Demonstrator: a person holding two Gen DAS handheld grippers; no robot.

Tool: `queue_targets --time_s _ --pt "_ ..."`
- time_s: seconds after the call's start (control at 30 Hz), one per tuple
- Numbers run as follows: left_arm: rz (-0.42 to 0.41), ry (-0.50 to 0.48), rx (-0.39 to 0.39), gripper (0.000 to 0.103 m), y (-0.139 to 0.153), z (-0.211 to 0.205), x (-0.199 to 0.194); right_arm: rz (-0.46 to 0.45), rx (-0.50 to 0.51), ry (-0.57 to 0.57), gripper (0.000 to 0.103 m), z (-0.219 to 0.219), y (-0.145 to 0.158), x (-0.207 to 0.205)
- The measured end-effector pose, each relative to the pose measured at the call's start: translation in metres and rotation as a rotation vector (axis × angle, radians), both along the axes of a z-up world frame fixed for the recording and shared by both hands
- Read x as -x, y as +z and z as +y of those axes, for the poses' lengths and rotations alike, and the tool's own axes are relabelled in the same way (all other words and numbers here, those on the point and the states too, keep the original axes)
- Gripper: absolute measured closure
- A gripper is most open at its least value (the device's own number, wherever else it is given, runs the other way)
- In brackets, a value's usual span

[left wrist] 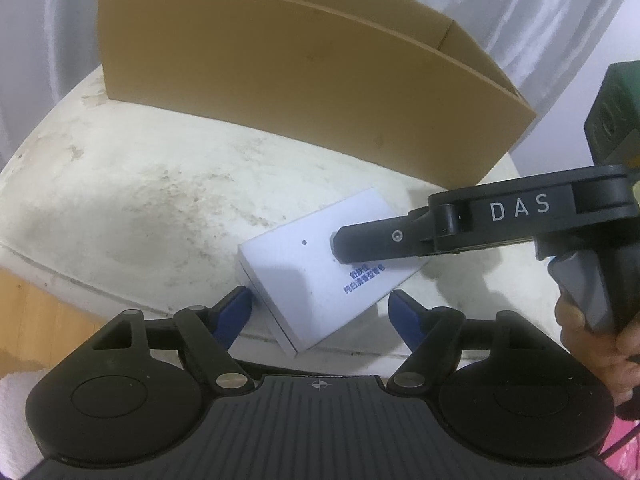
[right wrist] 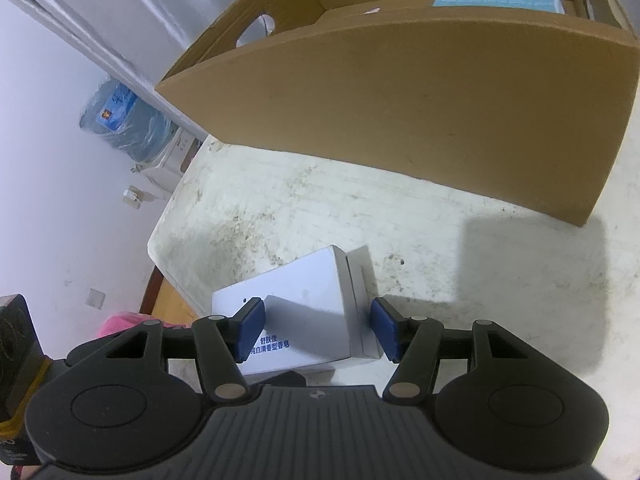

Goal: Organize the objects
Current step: 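Lift the small white box off the cabinet with the right gripper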

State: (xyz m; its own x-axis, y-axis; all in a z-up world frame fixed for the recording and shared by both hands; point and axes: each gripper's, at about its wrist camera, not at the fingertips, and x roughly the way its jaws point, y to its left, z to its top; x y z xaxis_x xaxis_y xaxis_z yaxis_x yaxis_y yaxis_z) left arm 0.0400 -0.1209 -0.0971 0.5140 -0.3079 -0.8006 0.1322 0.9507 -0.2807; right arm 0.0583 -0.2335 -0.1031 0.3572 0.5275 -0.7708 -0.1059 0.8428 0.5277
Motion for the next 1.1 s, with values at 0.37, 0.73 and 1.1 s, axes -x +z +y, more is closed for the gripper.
queue_targets --time_s 0.37,0.73,1.1 --pt "0.003 0.031 0.002 0.03 0.006 0.002 0.003 -0.015 0.034 0.019 0.041 0.006 0.009 0.001" --pt "-0.005 0.037 0.002 0.032 0.007 0.003 0.001 -0.015 0.043 0.023 0.041 0.008 0.012 0.0" --pt "0.006 0.006 0.011 0.035 0.009 0.012 0.016 -0.028 0.048 0.071 0.041 0.015 0.01 0.001"
